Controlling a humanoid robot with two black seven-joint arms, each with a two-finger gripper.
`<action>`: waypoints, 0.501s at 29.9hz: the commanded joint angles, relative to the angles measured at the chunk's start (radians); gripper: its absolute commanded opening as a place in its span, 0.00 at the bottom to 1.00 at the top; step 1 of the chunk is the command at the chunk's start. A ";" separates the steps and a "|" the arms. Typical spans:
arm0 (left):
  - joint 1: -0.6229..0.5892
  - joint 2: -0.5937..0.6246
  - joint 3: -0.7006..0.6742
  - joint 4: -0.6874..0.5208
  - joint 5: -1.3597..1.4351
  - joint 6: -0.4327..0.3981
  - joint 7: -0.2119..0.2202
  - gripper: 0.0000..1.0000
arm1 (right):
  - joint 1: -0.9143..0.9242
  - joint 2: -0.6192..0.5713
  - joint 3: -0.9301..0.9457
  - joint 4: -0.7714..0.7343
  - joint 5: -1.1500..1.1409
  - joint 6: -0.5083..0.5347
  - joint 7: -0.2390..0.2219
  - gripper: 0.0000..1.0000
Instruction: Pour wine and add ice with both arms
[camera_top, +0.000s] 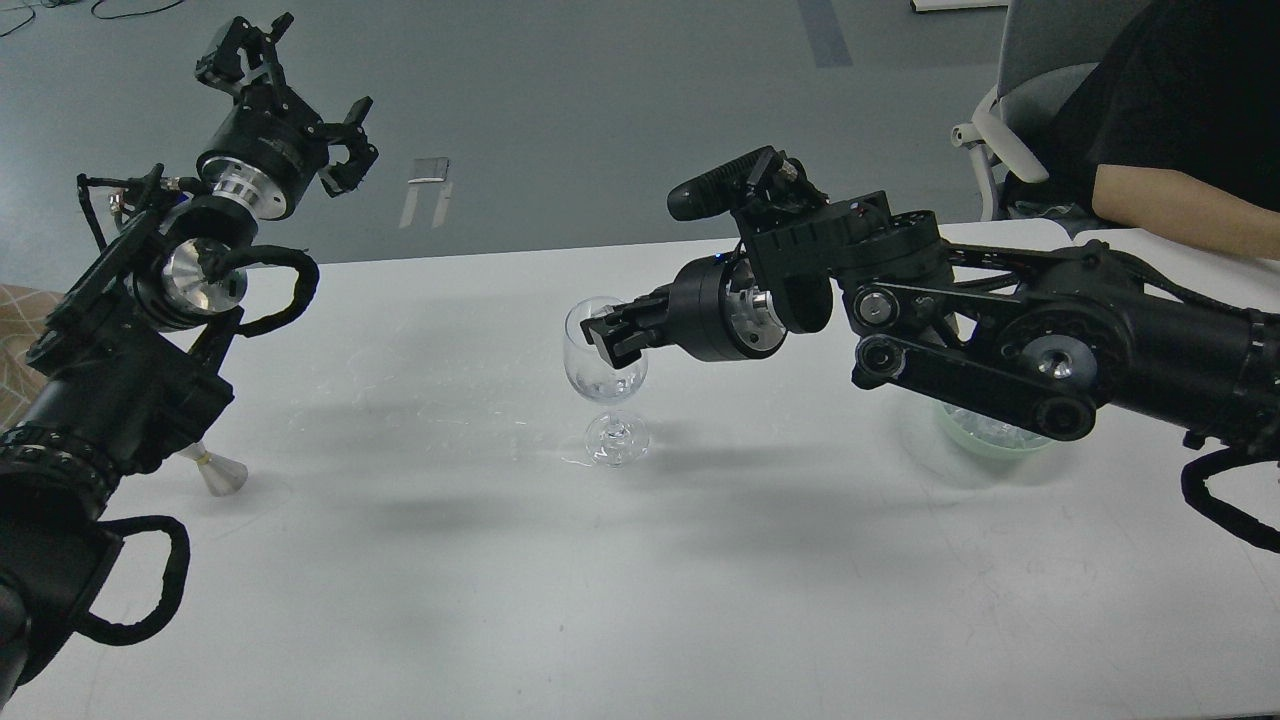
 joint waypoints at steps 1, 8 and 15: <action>0.003 -0.001 0.001 0.000 0.000 0.000 0.000 0.98 | -0.009 0.000 0.003 0.001 0.000 0.000 -0.013 0.15; 0.001 -0.001 0.001 0.000 0.000 0.000 0.001 0.98 | -0.011 0.000 0.003 0.001 0.000 0.000 -0.014 0.24; 0.001 -0.004 0.001 0.000 0.000 0.000 0.003 0.98 | -0.009 -0.001 0.004 0.001 0.003 0.000 -0.016 0.30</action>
